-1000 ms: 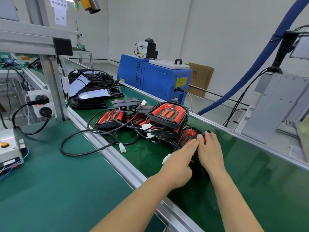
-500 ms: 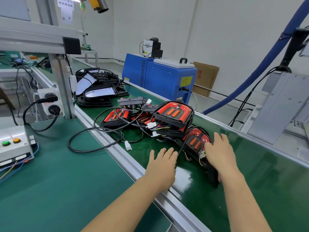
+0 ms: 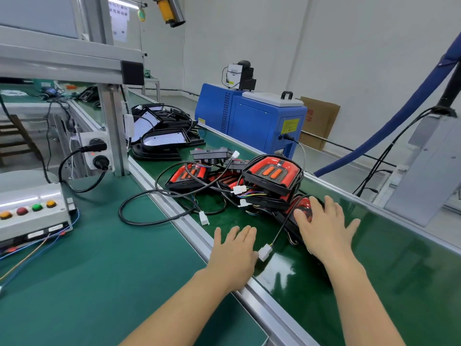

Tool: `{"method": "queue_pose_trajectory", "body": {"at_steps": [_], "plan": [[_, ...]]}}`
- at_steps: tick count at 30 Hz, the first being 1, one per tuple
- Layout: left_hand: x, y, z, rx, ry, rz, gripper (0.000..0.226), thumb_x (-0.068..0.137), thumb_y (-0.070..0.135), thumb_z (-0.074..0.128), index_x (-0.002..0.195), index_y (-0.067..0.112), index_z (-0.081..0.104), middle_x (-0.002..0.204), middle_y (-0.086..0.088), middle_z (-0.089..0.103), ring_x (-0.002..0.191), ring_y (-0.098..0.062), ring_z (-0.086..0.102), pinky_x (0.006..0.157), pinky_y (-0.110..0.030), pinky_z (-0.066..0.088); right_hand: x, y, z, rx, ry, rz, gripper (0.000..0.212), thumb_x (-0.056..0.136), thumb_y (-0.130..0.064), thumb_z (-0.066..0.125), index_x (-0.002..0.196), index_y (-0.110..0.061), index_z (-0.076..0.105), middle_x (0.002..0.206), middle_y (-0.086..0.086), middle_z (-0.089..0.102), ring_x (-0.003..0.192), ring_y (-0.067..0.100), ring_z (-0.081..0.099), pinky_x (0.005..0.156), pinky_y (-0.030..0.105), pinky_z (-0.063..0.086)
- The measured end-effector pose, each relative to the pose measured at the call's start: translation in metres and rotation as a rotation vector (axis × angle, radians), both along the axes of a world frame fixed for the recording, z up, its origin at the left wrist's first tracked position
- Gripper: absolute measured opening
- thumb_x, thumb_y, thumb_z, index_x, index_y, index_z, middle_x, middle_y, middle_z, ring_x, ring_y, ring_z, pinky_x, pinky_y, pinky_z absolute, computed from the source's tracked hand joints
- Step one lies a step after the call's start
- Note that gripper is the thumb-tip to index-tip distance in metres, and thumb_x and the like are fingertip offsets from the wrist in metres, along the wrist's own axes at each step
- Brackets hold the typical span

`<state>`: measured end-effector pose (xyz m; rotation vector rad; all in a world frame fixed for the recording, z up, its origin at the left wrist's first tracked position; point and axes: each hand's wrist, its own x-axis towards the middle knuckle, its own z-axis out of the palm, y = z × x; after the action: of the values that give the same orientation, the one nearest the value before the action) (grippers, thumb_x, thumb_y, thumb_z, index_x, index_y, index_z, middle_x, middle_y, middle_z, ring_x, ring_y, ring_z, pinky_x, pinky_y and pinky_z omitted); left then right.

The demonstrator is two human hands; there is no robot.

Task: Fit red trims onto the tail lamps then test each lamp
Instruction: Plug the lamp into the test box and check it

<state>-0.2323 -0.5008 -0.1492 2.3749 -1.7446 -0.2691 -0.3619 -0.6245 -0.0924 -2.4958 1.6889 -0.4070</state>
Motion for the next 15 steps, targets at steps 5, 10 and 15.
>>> {"method": "queue_pose_trajectory", "body": {"at_steps": [5,10,15], "plan": [[0.023,0.034,0.001,0.009,-0.024,0.109,0.057,0.104,0.035,0.018,0.152,0.019,-0.008,0.16,0.006,-0.006,0.147,-0.021,-0.007,0.114,-0.052,-0.009,0.03,0.037,0.0,-0.009,0.027,0.179,0.061,0.099,-0.058,0.02,0.153,-0.033,0.014,0.164,0.001,-0.002,0.15,0.02,-0.005,0.114,0.058,-0.011],[0.051,0.08,0.001,-0.02,-0.062,0.268,0.059,0.103,0.041,0.017,0.151,0.024,-0.012,0.159,0.01,-0.01,0.147,-0.019,-0.011,0.113,-0.051,-0.013,0.07,0.088,-0.009,-0.083,-0.02,0.434,0.06,0.099,-0.057,0.018,0.154,-0.033,0.012,0.163,-0.003,-0.004,0.149,0.015,-0.008,0.115,0.053,-0.013],[0.075,0.128,0.003,-0.052,-0.145,0.442,0.059,0.102,0.043,0.018,0.151,0.029,-0.011,0.159,0.012,-0.012,0.147,-0.02,-0.01,0.113,-0.054,-0.009,0.117,0.135,-0.023,-0.05,0.036,0.636,0.063,0.098,-0.059,0.017,0.154,-0.033,0.005,0.163,-0.003,-0.007,0.149,0.015,-0.009,0.114,0.053,-0.015]]}}
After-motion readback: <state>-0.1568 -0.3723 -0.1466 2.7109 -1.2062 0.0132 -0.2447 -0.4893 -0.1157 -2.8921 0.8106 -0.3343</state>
